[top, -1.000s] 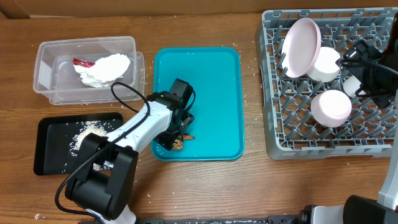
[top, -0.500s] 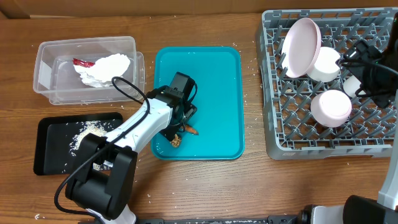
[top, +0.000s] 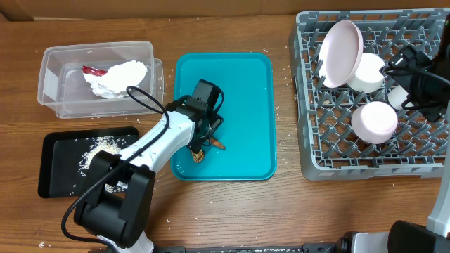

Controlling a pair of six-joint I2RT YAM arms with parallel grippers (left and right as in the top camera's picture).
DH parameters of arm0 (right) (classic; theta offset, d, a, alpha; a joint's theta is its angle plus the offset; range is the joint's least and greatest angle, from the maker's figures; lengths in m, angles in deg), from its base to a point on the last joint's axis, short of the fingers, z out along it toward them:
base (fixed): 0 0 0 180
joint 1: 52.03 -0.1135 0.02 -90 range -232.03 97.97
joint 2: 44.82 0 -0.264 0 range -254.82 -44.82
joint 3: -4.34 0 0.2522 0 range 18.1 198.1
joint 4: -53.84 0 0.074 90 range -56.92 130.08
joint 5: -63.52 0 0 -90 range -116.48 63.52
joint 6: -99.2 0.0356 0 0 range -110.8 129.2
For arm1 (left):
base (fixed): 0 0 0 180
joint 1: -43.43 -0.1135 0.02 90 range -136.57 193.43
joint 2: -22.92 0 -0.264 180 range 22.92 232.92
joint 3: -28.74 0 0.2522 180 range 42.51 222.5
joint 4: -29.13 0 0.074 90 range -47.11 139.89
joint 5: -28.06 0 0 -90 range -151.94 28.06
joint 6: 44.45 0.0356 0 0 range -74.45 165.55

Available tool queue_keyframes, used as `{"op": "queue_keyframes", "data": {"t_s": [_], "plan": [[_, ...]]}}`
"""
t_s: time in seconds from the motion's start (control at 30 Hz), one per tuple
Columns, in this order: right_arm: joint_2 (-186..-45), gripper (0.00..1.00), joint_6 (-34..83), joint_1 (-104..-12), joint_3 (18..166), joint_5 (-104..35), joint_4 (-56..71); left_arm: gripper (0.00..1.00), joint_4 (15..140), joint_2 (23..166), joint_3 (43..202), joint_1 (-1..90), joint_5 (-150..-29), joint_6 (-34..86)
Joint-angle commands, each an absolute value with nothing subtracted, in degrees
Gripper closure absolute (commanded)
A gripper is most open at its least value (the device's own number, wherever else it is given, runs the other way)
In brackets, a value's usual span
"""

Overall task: Sort waste into correct bins and load items into the dishwasher
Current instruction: 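Reposition the left gripper along the carrot to secure a grip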

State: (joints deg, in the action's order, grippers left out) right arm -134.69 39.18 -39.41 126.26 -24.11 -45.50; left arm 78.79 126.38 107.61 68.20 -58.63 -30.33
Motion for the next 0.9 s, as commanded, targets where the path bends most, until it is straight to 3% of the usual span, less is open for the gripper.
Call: {"op": "queue_keyframes", "data": {"t_s": [0.0, 0.87], "plan": [[-134.43, 0.0, 39.24, -39.41, 126.81, -23.54, -45.34, 0.24, 77.81, 126.73, 108.61, 68.62, -57.47, -29.41], [-134.43, 0.0, 39.24, -39.41, 126.81, -23.54, -45.34, 0.2, 81.85, 124.46, 109.49, 68.51, -61.69, -26.35]]}}
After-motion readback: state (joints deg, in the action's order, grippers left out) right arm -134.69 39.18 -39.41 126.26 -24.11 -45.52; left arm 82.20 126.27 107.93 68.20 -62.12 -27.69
